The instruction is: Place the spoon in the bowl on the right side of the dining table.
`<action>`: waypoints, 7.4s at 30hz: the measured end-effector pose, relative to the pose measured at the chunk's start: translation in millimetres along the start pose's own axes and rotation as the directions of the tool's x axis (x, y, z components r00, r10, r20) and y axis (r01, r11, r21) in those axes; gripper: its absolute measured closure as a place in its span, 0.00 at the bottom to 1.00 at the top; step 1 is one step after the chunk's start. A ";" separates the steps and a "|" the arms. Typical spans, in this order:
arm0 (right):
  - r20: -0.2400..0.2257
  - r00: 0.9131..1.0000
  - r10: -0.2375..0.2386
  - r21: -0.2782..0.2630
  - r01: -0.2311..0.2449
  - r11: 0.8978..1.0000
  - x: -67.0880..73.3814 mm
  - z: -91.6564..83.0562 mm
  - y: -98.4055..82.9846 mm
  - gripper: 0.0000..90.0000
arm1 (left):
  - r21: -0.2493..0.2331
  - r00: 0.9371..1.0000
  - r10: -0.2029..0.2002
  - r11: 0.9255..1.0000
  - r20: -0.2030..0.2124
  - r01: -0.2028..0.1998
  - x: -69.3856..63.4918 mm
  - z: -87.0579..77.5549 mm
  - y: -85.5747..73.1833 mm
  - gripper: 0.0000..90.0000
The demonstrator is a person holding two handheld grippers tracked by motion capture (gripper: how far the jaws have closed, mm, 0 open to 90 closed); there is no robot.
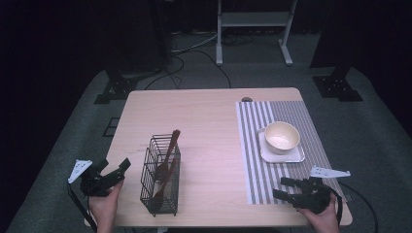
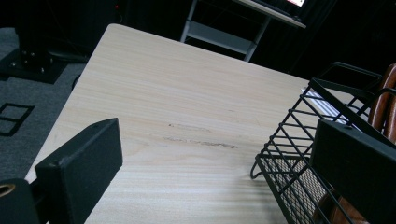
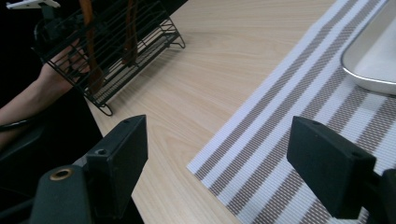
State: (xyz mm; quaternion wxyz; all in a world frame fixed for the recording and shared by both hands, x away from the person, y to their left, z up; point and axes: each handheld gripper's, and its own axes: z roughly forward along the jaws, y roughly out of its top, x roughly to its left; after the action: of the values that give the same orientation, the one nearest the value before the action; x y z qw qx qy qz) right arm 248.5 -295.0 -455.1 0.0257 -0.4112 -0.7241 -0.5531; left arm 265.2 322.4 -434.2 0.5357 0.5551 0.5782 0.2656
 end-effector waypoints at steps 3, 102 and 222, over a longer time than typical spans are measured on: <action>-0.015 1.000 -0.008 0.016 0.008 1.000 4.5 4.0 6.3 0.21 | 0.000 1.000 0.000 1.000 -0.001 0.000 -0.5 0.1 -0.3 0.02; -0.338 0.921 -0.194 0.307 0.303 0.902 133.1 190.1 148.3 0.24 | 0.027 0.998 0.054 0.998 -0.014 -0.054 -7.9 10.5 0.0 0.02; -0.339 0.940 -0.035 0.255 0.128 0.958 136.2 166.5 201.5 0.93 | 0.034 0.996 0.080 0.996 -0.031 -0.079 -7.9 10.8 -0.4 0.02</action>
State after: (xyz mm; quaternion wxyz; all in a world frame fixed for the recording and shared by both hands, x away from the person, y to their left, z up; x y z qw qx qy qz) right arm 353.7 -70.8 -295.3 0.1801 -0.2744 -0.7954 -0.5096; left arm 273.4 311.9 -435.1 0.5059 0.5821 0.5685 0.2864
